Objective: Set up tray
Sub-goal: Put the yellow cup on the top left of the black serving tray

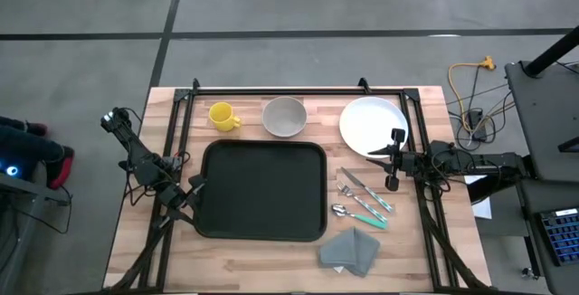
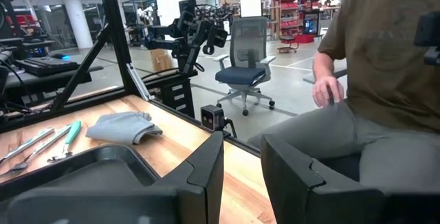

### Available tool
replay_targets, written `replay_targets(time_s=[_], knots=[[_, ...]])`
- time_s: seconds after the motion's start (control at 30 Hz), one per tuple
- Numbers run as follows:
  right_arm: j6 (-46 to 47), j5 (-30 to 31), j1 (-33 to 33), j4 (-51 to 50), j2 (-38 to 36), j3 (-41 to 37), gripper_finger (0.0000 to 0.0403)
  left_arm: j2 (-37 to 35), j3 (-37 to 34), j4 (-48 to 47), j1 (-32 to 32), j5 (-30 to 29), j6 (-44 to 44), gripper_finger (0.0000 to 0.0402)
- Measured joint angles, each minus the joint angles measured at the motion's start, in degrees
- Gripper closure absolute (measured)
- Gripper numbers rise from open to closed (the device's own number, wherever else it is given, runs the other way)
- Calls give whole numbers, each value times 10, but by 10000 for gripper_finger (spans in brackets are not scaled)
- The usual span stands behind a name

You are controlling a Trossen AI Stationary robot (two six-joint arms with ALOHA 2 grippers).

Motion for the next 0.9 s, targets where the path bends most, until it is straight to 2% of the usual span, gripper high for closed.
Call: replay_targets(time_s=[0.4, 0.43, 0.5, 0.63, 0.7, 0.77, 0.9], knots=[[0, 0, 0, 0, 0, 0, 335, 0, 0, 17, 0, -17, -3, 322], [0, 0, 0, 0, 0, 0, 335, 0, 0, 24, 0, -37, 14, 322], [0, 0, 0, 0, 0, 0, 335, 0, 0, 43, 0, -114, 61, 322], [0, 0, 0, 0, 0, 0, 335, 0, 1, 87, 0, -335, 114, 322], [0, 0, 0, 0, 0, 0, 335, -1, 1, 88, 1, -419, 117, 322], [0, 0, 0, -1, 0, 0, 335, 0, 0, 86, 3, -448, 122, 322], [0, 0, 0, -1, 0, 0, 335, 0, 1, 90, 6, -450, 115, 322]])
